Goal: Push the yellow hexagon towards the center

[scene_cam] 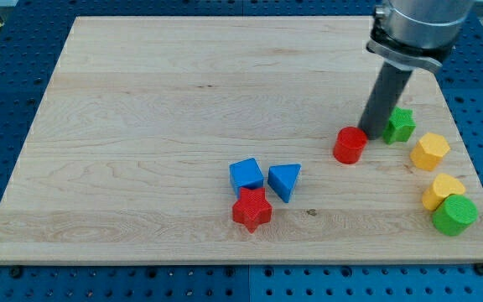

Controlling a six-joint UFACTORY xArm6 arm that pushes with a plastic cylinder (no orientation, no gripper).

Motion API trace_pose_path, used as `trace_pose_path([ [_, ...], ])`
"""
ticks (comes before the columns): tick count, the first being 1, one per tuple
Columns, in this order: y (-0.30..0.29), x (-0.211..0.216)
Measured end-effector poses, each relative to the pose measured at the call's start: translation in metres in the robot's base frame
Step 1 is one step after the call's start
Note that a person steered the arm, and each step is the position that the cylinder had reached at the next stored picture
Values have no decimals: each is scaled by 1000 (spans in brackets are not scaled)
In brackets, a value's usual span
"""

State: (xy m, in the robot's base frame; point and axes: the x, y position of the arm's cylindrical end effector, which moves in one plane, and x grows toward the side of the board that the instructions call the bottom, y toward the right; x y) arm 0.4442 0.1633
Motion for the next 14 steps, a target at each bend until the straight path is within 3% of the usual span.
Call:
trace_pose_path([
  [1,-7,-50],
  [2,36,-71],
  [3,125,-19],
  [4,128,48],
  [5,128,72],
  [9,78,37],
  [12,-6,-11],
  [14,-67,-15],
])
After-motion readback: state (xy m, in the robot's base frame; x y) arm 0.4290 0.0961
